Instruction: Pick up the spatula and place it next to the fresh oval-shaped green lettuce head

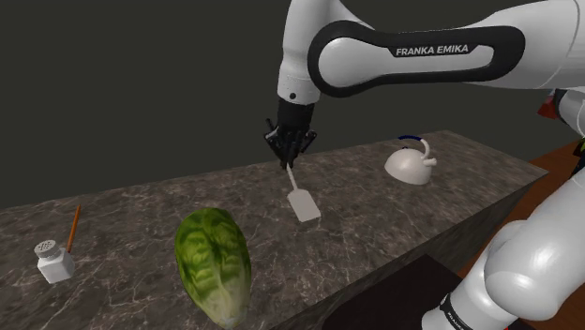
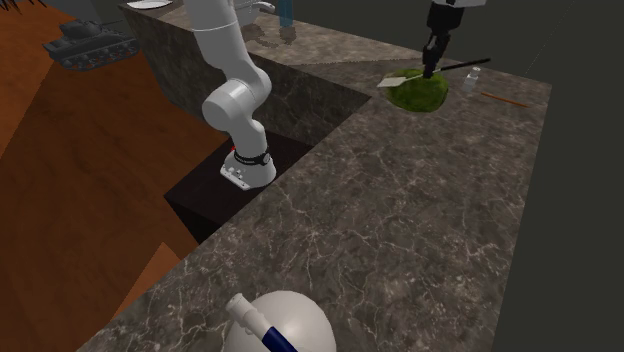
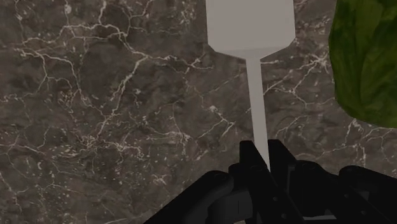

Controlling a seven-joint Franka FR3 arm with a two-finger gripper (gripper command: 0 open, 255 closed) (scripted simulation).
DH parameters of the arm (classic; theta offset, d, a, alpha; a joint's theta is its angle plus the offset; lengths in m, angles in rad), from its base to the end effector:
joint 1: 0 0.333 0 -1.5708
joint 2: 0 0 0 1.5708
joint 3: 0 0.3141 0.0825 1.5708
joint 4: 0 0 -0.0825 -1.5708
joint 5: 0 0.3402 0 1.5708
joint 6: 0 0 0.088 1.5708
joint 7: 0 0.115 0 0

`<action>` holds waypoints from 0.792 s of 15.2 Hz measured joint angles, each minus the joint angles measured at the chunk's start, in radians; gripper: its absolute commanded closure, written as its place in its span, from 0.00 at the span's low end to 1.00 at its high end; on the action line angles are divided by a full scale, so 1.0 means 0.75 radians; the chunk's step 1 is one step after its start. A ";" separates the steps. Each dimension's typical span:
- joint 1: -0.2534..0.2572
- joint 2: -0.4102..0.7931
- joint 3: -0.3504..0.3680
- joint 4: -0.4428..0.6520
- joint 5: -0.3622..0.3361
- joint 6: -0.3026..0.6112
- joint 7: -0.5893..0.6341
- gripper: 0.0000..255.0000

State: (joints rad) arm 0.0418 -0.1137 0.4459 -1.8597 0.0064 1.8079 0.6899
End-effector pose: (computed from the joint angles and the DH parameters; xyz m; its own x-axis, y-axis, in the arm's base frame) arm 0.4308 0.2404 0.5613 0.9769 -0.2029 0.0664 -0.2034 -0.9791 0.0005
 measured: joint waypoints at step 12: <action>0.018 0.060 0.030 -0.129 -0.027 0.182 0.059 1.00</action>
State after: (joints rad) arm 0.0550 -0.0686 0.4682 -1.9565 -0.0137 1.9444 0.7339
